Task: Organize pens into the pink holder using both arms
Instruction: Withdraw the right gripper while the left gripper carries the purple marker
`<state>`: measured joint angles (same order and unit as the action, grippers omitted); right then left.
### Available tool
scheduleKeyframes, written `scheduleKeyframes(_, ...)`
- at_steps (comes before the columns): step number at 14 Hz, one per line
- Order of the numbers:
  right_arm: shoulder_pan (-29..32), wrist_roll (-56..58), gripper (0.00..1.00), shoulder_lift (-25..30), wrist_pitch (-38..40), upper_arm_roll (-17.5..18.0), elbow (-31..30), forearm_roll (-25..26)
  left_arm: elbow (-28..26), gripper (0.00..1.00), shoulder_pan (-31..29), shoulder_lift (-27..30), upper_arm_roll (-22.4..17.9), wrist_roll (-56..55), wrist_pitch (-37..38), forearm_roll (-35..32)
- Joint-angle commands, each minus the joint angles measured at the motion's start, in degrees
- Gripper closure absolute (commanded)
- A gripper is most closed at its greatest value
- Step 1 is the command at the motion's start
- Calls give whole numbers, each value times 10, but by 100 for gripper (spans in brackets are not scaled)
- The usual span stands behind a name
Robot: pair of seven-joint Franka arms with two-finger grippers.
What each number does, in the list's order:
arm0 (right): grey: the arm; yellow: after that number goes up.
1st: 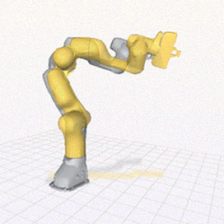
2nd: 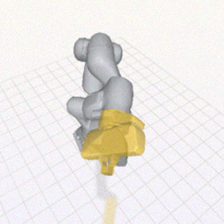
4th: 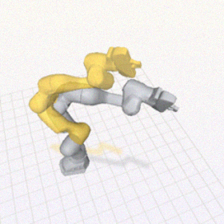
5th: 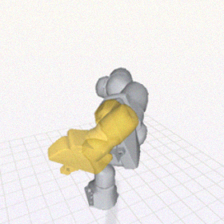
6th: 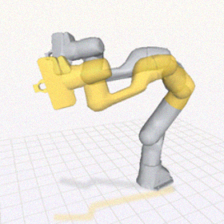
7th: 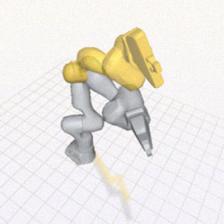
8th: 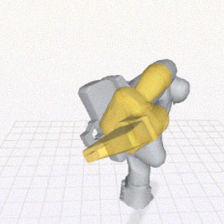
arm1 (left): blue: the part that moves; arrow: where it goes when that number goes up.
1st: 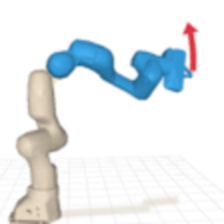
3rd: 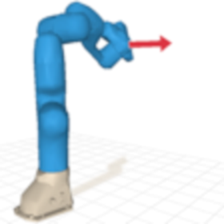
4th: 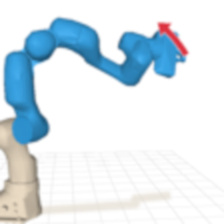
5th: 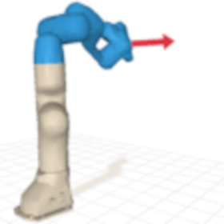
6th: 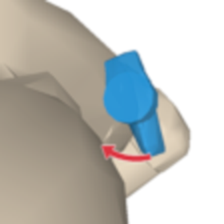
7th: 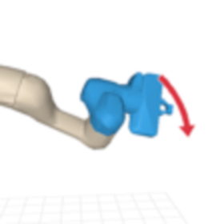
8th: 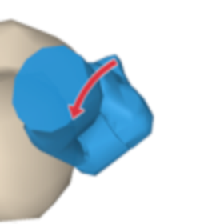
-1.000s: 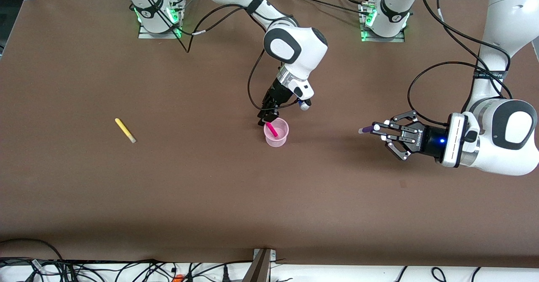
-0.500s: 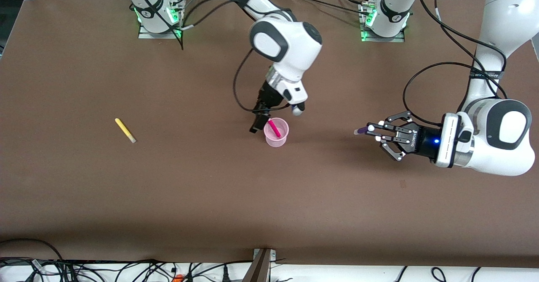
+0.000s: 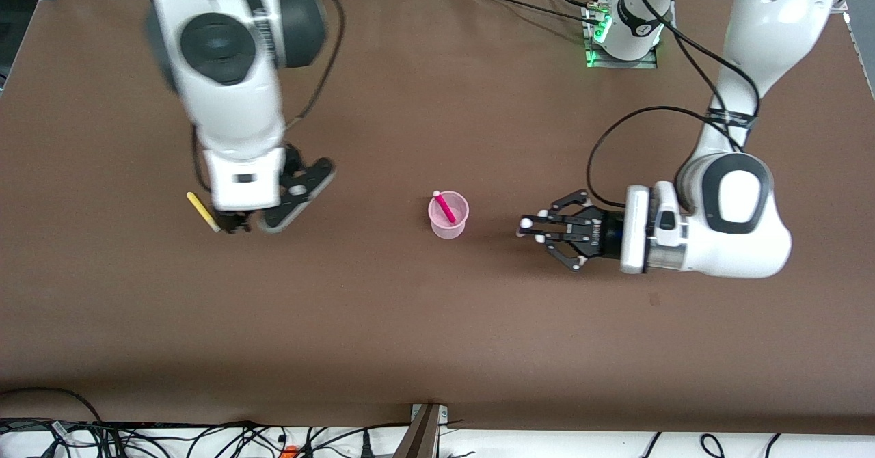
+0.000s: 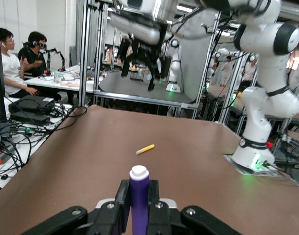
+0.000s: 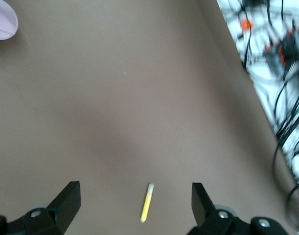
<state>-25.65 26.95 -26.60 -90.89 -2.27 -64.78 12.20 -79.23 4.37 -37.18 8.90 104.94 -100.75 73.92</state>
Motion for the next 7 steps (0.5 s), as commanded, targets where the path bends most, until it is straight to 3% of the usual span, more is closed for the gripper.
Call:
scheduleKeyframes(1, 63, -10, 0, 32, 24, -32, -22, -82, -34, 100, 48, 5, -6, 18, -40, 10)
scheduleKeyframes(4, 81, -14, 0, 39, 69, -135, -36, -168, -72, 100, 91, 6, -7, 18, -89, 9)
scheduleKeyframes(7, 82, -22, 0, 60, 76, -214, -103, -247, -110, 100, 126, 10, -6, 18, -155, 10)
